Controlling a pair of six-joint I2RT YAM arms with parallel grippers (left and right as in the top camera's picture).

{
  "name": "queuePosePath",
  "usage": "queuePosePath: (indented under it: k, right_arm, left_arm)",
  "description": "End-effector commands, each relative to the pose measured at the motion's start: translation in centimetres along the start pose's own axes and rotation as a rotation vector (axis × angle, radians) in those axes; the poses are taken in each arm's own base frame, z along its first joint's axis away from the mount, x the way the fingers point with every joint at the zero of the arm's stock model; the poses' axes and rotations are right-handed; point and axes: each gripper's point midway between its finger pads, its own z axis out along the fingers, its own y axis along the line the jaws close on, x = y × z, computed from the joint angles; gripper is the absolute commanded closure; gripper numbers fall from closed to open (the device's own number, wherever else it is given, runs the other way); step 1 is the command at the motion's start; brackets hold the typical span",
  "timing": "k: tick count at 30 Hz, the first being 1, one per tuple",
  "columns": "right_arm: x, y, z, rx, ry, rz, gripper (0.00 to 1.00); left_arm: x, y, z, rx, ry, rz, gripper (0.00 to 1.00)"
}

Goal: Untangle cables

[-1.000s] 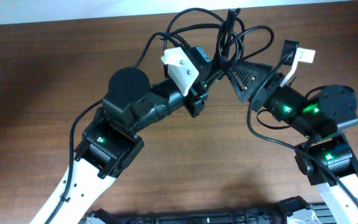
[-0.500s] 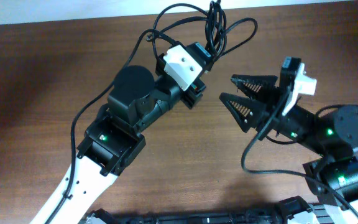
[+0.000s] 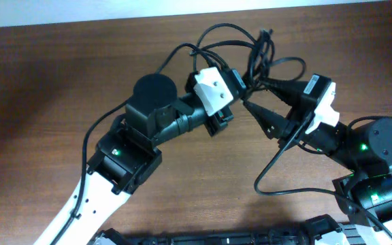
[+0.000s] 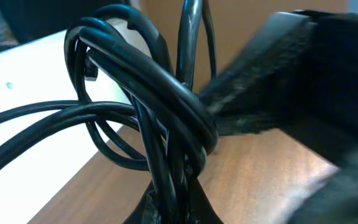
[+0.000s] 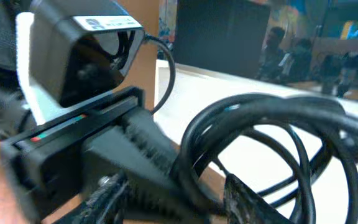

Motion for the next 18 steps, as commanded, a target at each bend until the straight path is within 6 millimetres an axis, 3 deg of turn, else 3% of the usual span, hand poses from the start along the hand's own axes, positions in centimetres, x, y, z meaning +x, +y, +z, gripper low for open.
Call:
queuePosePath:
  k: [1, 4, 6, 9, 14, 18]
  right_arm:
    - [-0.9, -0.1, -0.1, 0.019, -0.020, -0.061, 0.56]
    - [-0.9, -0.1, -0.1, 0.020, -0.019, -0.060, 0.68]
    - [-0.9, -0.1, -0.1, 0.020, -0.019, -0.060, 0.82]
    - [-0.8, -0.1, -0.1, 0.019, -0.018, -0.059, 0.94]
    - [-0.5, -0.1, -0.1, 0.019, -0.005, -0.048, 0.96]
    - [-0.5, -0.1, -0.1, 0.020, -0.006, -0.048, 0.96]
  left_arm:
    - [-1.0, -1.9, 0.1, 0.058, -0.033, 0.038, 1.00]
    - [-1.1, -2.2, 0.2, 0.064, -0.033, 0.039, 1.00]
    - [-1.0, -1.7, 0.2, 0.034, -0.026, 0.038, 1.00]
    - [-0.9, -0.9, 0.2, -0.014, -0.018, 0.027, 1.00]
    - [-1.3, -0.3, 0.2, -0.046, -0.031, 0.034, 1.00]
    - [-0.5, 3.2, -0.3, -0.249, -0.001, -0.100, 1.00]
